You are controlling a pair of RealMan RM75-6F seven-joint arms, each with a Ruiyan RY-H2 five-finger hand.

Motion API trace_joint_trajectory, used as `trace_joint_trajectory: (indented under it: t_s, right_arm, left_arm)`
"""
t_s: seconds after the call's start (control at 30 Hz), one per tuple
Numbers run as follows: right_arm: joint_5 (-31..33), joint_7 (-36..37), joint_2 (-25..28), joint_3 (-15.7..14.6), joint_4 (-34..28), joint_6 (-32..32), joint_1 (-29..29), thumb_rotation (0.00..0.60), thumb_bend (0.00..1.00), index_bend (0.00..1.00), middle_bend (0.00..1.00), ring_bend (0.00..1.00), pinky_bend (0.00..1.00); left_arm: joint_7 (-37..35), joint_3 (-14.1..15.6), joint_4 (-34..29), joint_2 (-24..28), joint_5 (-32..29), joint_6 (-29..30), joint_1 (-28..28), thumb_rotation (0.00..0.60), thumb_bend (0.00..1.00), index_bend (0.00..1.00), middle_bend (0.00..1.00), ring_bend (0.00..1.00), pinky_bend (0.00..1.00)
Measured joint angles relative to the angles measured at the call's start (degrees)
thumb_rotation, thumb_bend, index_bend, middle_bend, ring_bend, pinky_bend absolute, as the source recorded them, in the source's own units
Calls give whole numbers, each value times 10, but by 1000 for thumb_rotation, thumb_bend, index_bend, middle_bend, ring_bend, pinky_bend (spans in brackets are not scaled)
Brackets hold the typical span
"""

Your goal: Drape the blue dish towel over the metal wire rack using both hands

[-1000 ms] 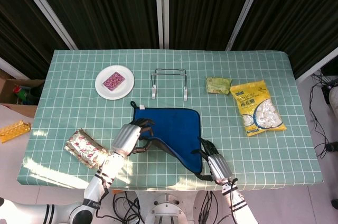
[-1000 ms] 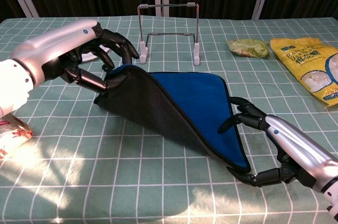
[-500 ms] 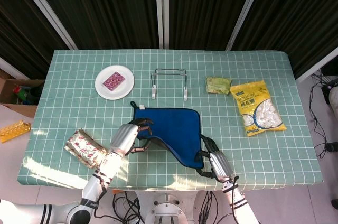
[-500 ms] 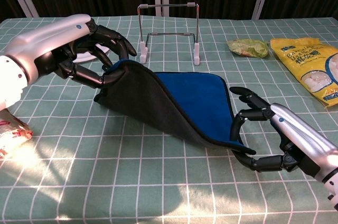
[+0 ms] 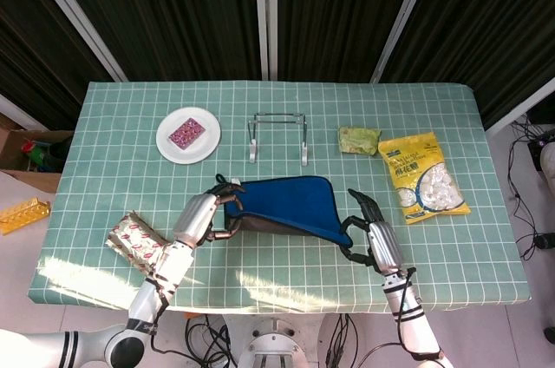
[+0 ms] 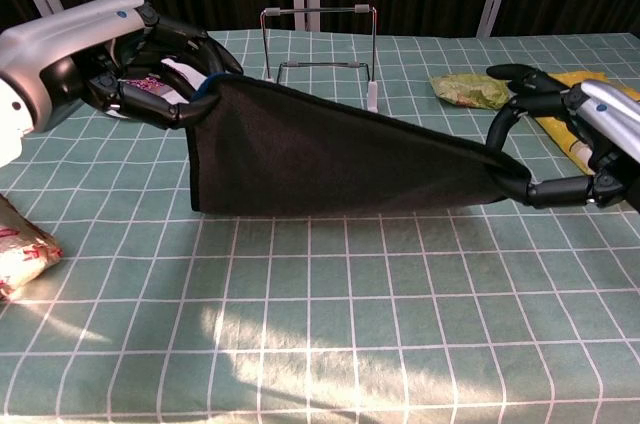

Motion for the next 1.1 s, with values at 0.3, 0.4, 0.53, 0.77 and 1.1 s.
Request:
trace_joint_trajectory:
  t_s: [0.3,0.4,0.53,0.77,1.1]
  right_arm:
    - [55,-48,38,74,-74,-27,41,600,495,1000,80,0,0]
    - [89,-69,47,98,-96,-41,54,600,499,1000,83,0,0]
    - [148,-105,64,130,-125,-66,75,600,515,1000,103,0,0]
    - [271,-188,96,194,-157,-109,134,600,517,1000,106,0,0]
    - [418,-263,123,272,-127,-155,245,600,515,1000,115,0,0]
  left_arm:
    - [-16,-48,-1,10,-44,-5,-17,600,596,861,280,230,317]
    - [-21,-73,-1,17,-79,-18,-30,600,598,862,280,230,317]
    - [-19,-106,3,25,-126,-33,-55,600,597,863,280,230,317]
    - [11,-148,36,30,-196,-47,-105,600,598,865,280,230,317]
    - [38,-203,108,48,-331,-92,-186,600,599,870,280,230,317]
